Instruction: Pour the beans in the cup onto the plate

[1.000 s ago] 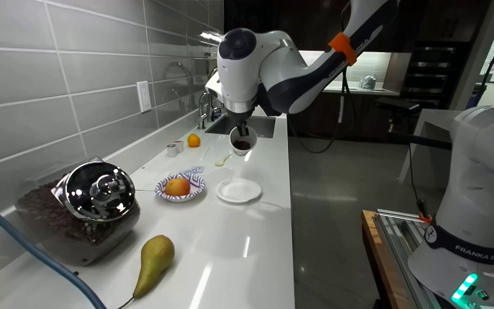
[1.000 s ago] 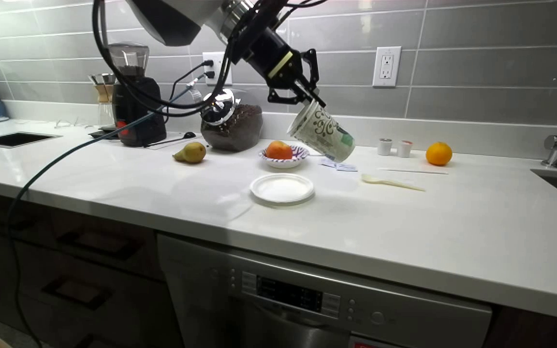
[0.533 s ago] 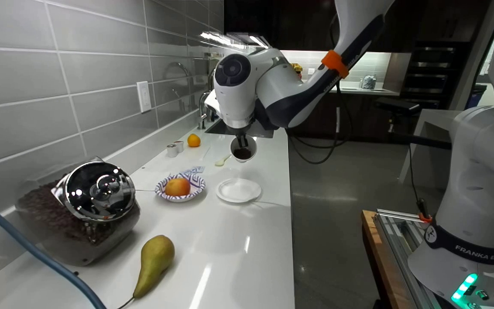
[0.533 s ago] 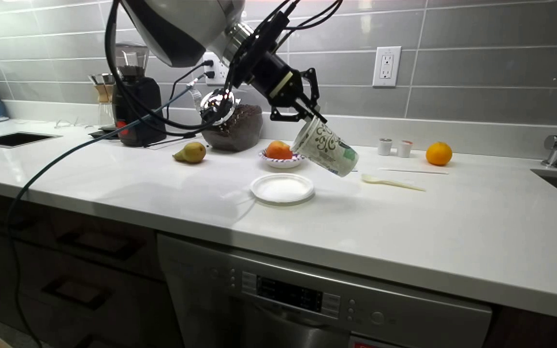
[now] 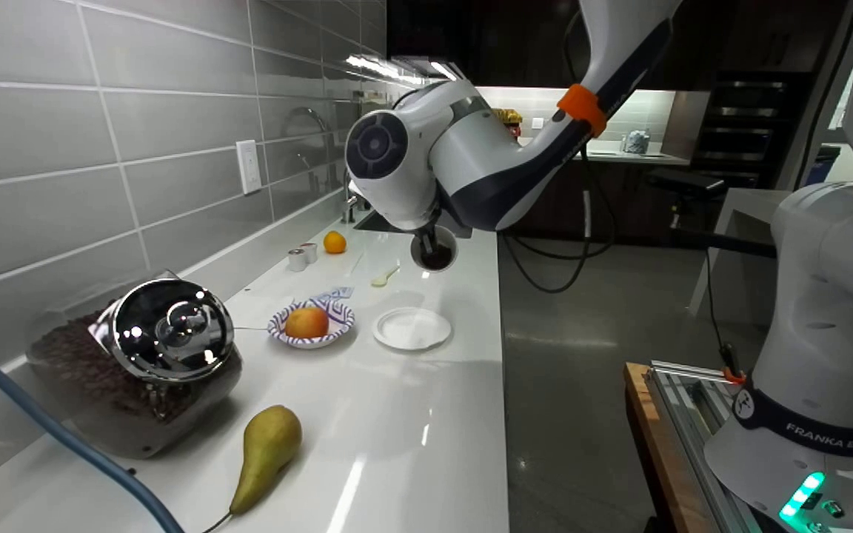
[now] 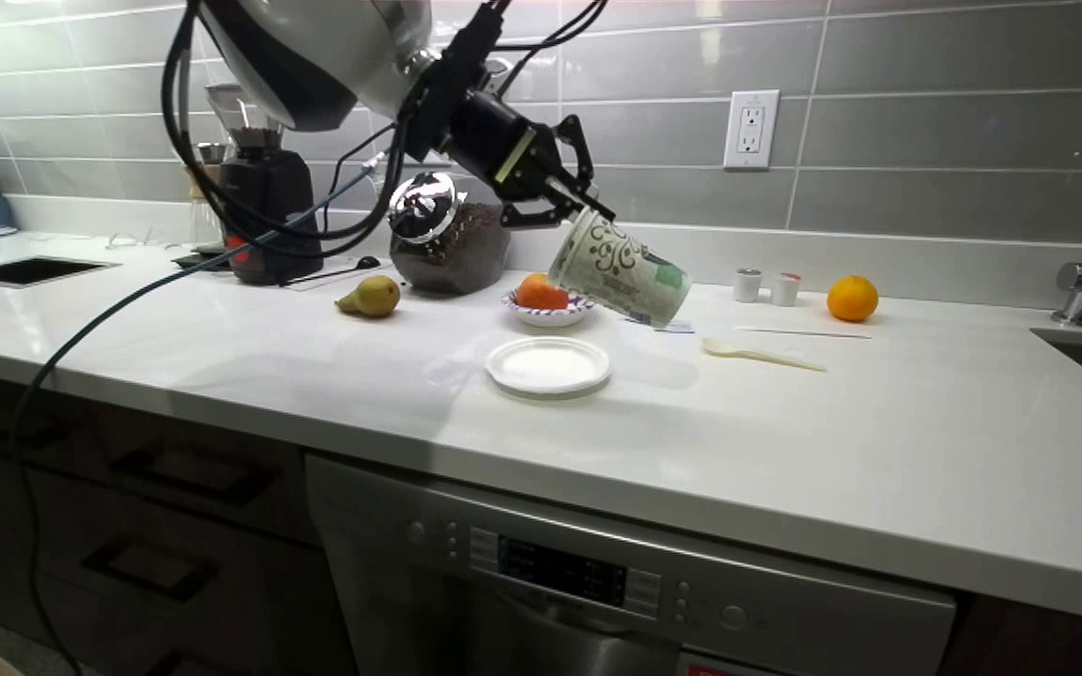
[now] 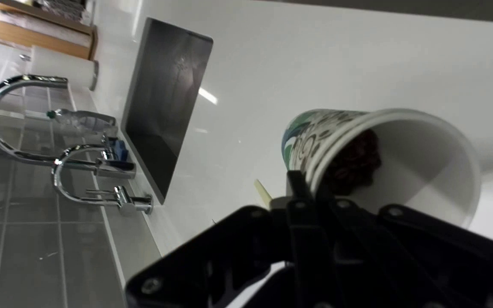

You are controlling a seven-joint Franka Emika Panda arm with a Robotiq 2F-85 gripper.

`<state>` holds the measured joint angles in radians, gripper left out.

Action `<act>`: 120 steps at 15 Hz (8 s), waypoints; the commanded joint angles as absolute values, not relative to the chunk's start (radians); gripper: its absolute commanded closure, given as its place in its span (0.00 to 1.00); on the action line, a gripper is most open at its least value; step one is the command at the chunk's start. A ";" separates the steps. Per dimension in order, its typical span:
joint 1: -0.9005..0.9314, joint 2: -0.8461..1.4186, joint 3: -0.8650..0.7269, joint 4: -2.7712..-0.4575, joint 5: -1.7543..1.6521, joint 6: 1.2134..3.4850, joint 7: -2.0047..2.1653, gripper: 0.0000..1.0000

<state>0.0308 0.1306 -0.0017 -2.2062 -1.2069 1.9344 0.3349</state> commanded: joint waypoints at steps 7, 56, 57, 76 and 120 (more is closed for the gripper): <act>0.123 0.299 0.055 -2.082 -1.390 1.500 0.484 0.99; 0.186 0.679 0.073 -1.865 -1.530 1.131 0.592 0.99; 0.188 0.685 0.071 -1.864 -1.539 1.116 0.594 0.99; 0.106 0.200 0.158 -1.989 -1.229 1.314 0.559 0.99; -0.065 0.136 -0.032 -2.133 0.009 2.385 -0.334 0.44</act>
